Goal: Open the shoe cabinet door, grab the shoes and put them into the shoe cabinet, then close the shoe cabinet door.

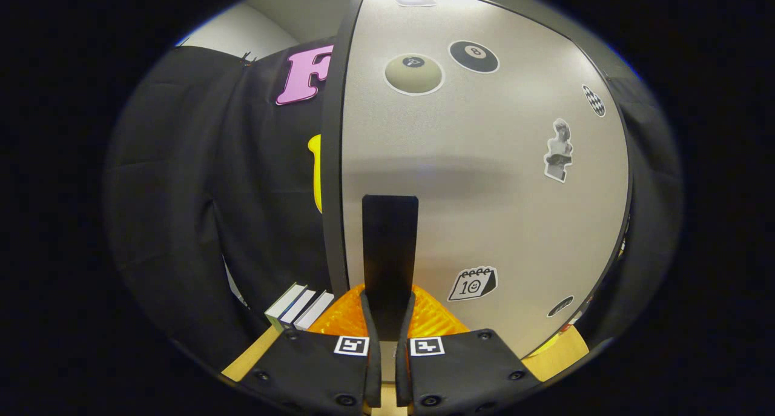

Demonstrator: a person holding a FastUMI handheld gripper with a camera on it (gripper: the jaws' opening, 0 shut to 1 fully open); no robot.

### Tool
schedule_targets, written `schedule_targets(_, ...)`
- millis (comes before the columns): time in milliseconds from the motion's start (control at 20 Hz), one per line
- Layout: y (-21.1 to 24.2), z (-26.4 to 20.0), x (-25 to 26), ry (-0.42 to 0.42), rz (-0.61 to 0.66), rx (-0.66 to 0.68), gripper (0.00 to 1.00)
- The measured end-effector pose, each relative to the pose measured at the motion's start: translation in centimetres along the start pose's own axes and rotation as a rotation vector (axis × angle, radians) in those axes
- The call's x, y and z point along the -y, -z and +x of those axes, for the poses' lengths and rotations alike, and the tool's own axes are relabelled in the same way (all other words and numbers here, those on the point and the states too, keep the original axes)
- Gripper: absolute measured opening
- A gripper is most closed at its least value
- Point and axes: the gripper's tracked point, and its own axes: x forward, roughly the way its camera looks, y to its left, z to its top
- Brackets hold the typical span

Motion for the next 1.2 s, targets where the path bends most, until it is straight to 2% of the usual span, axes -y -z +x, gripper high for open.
schedule_targets(500,0.2,-6.5,0.1,-0.146,0.053,-0.002,0.11)
schedule_targets(850,1.4,-12.0,3.0,-0.193,0.028,0.002,0.11)
schedule_targets(1200,1.9,-13.1,4.4,-0.205,0.019,0.003,0.11)
